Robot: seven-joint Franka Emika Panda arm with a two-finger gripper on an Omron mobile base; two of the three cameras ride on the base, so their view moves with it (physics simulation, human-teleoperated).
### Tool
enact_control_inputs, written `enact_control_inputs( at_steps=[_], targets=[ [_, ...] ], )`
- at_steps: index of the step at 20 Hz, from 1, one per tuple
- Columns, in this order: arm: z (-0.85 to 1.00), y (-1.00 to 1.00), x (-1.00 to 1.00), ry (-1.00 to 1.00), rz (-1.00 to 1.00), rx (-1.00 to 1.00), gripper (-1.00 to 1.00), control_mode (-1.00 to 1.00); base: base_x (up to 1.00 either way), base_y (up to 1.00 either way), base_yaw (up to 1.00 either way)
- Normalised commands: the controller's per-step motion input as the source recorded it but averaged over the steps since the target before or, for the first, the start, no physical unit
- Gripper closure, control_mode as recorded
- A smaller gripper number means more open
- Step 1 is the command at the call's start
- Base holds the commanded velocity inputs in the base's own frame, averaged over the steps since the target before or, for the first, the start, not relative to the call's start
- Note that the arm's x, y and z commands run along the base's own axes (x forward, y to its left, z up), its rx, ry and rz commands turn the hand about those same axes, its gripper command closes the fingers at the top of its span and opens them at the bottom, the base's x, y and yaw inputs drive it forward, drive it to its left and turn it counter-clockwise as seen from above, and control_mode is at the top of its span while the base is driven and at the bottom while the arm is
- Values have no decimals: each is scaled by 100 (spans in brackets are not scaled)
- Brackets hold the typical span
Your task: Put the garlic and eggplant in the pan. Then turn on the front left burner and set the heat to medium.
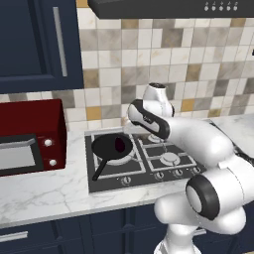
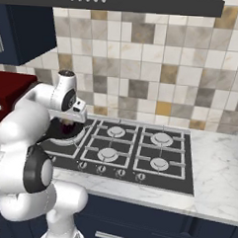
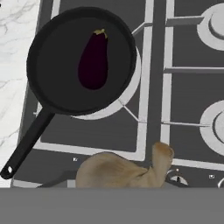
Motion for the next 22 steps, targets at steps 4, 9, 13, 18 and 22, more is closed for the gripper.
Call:
enact_control_inputs(
  at_steps=[4, 9, 13, 18, 22],
  targets=[
    [-9, 40, 27, 1, 19, -1, 100, -100, 0, 0, 0],
    [0, 51, 27, 0, 20, -5, 100, -100, 0, 0, 0],
    [0, 40, 31, 0, 17, -10, 100, -100, 0, 0, 0],
    [-2, 9, 18, 0, 7, -9, 100, -100, 0, 0, 0],
    [-13, 11, 23, 0, 4, -5, 100, -100, 0, 0, 0]
  ],
)
